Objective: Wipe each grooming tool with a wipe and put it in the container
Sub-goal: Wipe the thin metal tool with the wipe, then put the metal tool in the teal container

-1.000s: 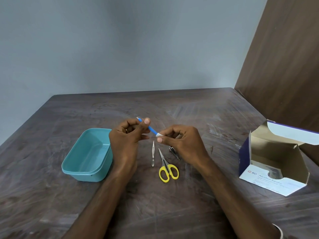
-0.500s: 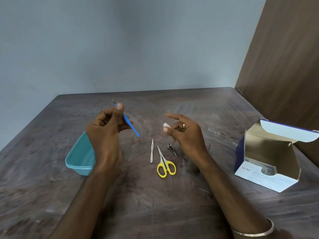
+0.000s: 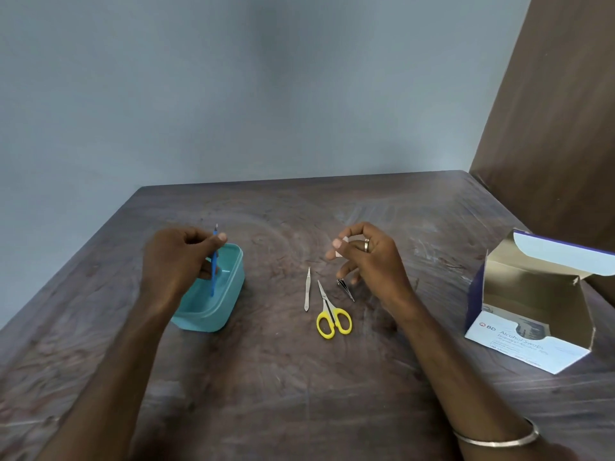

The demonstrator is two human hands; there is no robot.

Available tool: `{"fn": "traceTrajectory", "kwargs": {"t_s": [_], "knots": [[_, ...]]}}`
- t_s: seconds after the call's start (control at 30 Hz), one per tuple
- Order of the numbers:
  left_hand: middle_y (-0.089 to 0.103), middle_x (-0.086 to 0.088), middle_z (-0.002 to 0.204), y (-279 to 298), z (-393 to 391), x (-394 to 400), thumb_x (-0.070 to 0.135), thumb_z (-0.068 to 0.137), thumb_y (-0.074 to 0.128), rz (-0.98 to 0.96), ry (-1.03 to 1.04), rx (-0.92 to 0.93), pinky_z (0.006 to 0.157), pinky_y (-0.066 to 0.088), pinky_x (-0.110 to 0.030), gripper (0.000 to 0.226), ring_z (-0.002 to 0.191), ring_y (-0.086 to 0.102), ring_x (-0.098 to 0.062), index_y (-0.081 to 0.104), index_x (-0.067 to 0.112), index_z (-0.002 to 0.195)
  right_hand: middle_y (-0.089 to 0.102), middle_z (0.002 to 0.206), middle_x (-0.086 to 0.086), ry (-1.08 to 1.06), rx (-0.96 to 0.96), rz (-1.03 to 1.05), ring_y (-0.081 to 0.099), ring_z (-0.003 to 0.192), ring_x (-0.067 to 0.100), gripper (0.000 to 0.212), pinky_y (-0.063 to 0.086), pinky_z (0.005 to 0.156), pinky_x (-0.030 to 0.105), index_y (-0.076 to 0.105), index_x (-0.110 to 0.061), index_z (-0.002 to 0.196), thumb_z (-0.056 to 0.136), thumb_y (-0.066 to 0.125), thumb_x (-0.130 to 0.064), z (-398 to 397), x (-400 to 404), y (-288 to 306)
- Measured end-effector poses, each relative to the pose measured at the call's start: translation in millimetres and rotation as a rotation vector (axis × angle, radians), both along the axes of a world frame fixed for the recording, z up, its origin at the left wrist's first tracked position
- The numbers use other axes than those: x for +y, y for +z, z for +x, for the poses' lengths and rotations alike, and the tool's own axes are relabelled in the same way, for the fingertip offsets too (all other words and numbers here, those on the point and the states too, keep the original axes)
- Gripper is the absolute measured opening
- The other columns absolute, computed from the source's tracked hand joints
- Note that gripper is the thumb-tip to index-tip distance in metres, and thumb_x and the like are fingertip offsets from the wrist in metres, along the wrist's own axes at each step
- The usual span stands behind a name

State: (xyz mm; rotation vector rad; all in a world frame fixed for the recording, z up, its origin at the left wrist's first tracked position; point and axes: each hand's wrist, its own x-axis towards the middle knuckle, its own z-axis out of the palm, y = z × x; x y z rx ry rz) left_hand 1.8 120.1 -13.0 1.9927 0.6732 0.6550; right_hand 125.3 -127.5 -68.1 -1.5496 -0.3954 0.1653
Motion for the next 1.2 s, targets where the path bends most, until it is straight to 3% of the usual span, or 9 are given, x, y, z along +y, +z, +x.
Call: {"fn": "traceTrajectory", "kwargs": {"t_s": [0.2, 0.37, 0.47, 0.7, 0.8, 0.93, 1.1, 1.2], "knots": [[0.071, -0.009, 0.056, -7.2, 6.4, -6.1, 0.024, 0.086, 0.071, 0.284, -0.005, 0.393, 0.064, 0.058, -0.032, 0.023, 0.051, 0.069, -0.023, 0.075, 0.01, 0.068, 0.078, 0.084, 0.006, -0.052, 0.001, 0.027, 0.064, 0.052, 0.02, 0.012, 0.039, 0.041, 0.022, 0.067, -0.011, 0.092, 0.088, 0.075, -0.019, 0.4, -2.3, -0.1], [0.072, -0.008, 0.063, -13.7, 13.3, -2.8, 0.014, 0.084, 0.063, 0.417, -0.016, 0.602, 0.062, 0.059, -0.034, 0.018, 0.055, 0.068, -0.022, 0.078, 0.009, 0.074, 0.065, 0.065, -0.011, -0.108, -0.06, 0.041, 0.053, 0.052, 0.007, 0.008, 0.035, 0.042, 0.012, 0.074, -0.013, 0.083, 0.08, 0.081, -0.014, 2.2, -2.5, 0.3], [0.071, -0.006, 0.063, -15.7, 16.6, 1.4, 0.011, 0.084, 0.061, 0.441, -0.019, 0.648, 0.061, 0.06, -0.033, 0.018, 0.053, 0.067, -0.02, 0.078, 0.01, 0.077, 0.06, 0.061, -0.012, -0.126, -0.055, 0.058, 0.047, 0.052, 0.004, 0.009, 0.034, 0.043, 0.012, 0.075, -0.016, 0.08, 0.078, 0.083, -0.015, 3.8, -3.2, -0.3], [0.072, -0.01, 0.071, -21.7, 22.9, 5.2, 0.003, 0.081, 0.058, 0.481, -0.048, 0.693, 0.062, 0.062, -0.039, 0.02, 0.057, 0.069, -0.024, 0.078, 0.006, 0.083, 0.037, 0.062, 0.011, -0.16, -0.078, 0.161, 0.031, 0.051, 0.012, 0.01, 0.029, 0.043, 0.019, 0.076, -0.021, 0.079, 0.078, 0.083, -0.015, 5.8, -6.7, -0.5], [0.071, -0.01, 0.069, -22.7, 25.4, 5.4, 0.002, 0.081, 0.058, 0.484, -0.055, 0.704, 0.056, 0.058, -0.034, 0.02, 0.056, 0.068, -0.023, 0.078, 0.006, 0.081, 0.043, 0.062, 0.013, -0.175, -0.066, 0.174, 0.036, 0.051, 0.013, 0.009, 0.031, 0.044, 0.019, 0.076, -0.017, 0.08, 0.077, 0.084, -0.014, 4.1, -7.0, 1.8], [0.07, -0.009, 0.073, -25.2, 26.4, 5.8, 0.004, 0.082, 0.059, 0.495, -0.055, 0.717, 0.049, 0.044, -0.025, 0.019, 0.059, 0.063, -0.02, 0.078, 0.007, 0.086, 0.07, 0.071, -0.003, -0.16, -0.046, 0.179, 0.061, 0.06, 0.0, 0.008, 0.04, 0.047, 0.009, 0.075, -0.011, 0.082, 0.079, 0.081, -0.007, 1.4, -7.3, 4.5], [0.072, -0.01, 0.079, -25.7, 27.3, 6.0, 0.004, 0.082, 0.06, 0.491, -0.069, 0.72, 0.048, 0.042, -0.024, 0.02, 0.062, 0.062, -0.018, 0.078, 0.007, 0.091, 0.073, 0.079, 0.01, -0.121, -0.035, 0.189, 0.063, 0.055, 0.003, 0.008, 0.04, 0.043, 0.01, 0.073, -0.004, 0.087, 0.081, 0.078, -0.003, -1.4, -6.8, 6.3], [0.072, -0.009, 0.077, -25.0, 26.8, 4.4, 0.005, 0.083, 0.06, 0.488, -0.072, 0.71, 0.046, 0.041, -0.023, 0.02, 0.06, 0.062, -0.017, 0.078, 0.007, 0.092, 0.073, 0.078, 0.008, -0.116, -0.022, 0.189, 0.061, 0.054, 0.0, 0.008, 0.04, 0.043, 0.011, 0.073, -0.003, 0.089, 0.082, 0.077, -0.004, -1.1, -7.7, 6.4]]}}
